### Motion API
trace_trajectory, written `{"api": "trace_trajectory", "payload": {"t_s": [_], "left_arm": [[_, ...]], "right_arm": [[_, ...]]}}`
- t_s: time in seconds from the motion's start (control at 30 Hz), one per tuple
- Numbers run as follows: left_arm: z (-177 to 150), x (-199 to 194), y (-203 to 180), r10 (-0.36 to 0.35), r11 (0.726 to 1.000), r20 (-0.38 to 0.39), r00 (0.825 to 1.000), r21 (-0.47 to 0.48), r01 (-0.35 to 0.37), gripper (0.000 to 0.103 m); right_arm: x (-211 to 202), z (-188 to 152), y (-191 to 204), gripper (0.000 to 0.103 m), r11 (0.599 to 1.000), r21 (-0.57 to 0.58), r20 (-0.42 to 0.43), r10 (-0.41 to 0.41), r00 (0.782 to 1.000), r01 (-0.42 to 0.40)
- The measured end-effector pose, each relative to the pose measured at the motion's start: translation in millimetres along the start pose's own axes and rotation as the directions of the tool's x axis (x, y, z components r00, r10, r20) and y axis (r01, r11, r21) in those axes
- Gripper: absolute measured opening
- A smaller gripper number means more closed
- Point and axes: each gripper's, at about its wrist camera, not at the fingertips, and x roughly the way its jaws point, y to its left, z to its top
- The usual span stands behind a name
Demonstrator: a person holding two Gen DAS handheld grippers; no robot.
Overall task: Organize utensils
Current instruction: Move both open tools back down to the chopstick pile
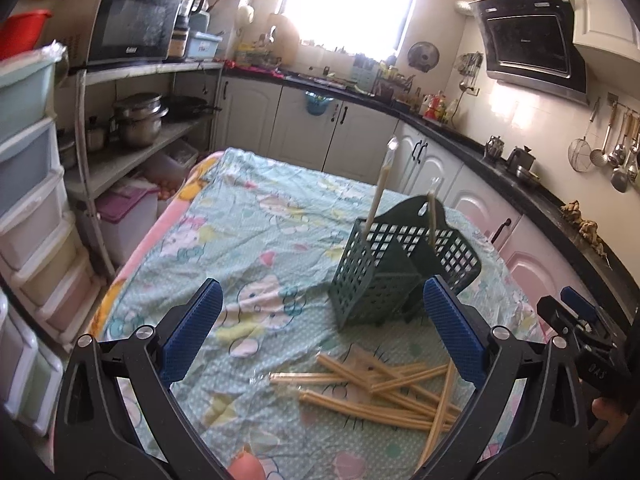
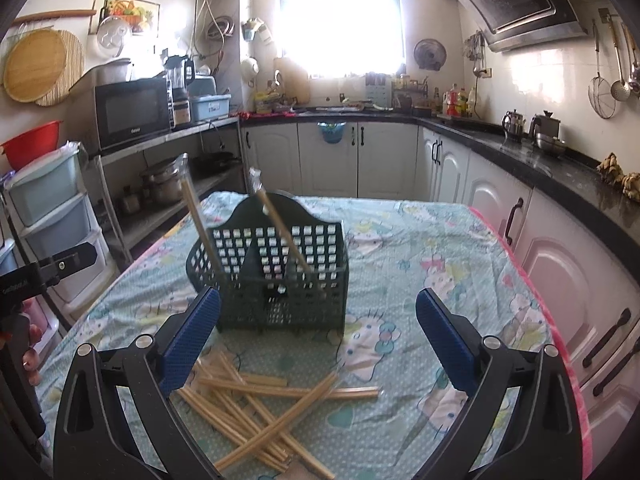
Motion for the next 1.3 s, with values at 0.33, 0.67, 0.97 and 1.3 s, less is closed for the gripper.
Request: {"api": "trace_trajectory", "payload": {"t_s": [0.33, 0.67, 0.97, 1.3], "left_arm": [[-35.0, 17.6, 16.8, 0.011, 0.999, -0.106, 0.994, -0.047, -0.016, 0.093], [-60.5, 36.2, 27.8, -0.026, 0.992, -0.206, 0.978, -0.128, 0.0, 0.093], [-83.4, 53.4, 25.7, -0.092, 0.982, -0.309, 0.947, -0.188, 0.034, 0.071], [-98.2, 77.5, 21.2, -0.192, 0.952, -0.387, 0.902, -0.295, 0.076, 0.05]], "right_arm": [[13.0, -31.2, 10.2, 0.096, 1.0, -0.024, -0.073, 0.003, 0.997, -0.005], [28.1, -53.2, 7.5, 0.096, 0.999, -0.04, -0.14, -0.013, 0.99, 0.007], [48.5, -69.1, -1.5, 0.095, 0.999, -0.047, -0.204, -0.034, 0.978, 0.025], [76.9, -76.0, -12.8, 0.078, 1.0, 0.012, -0.303, 0.01, 0.953, -0.007]]}}
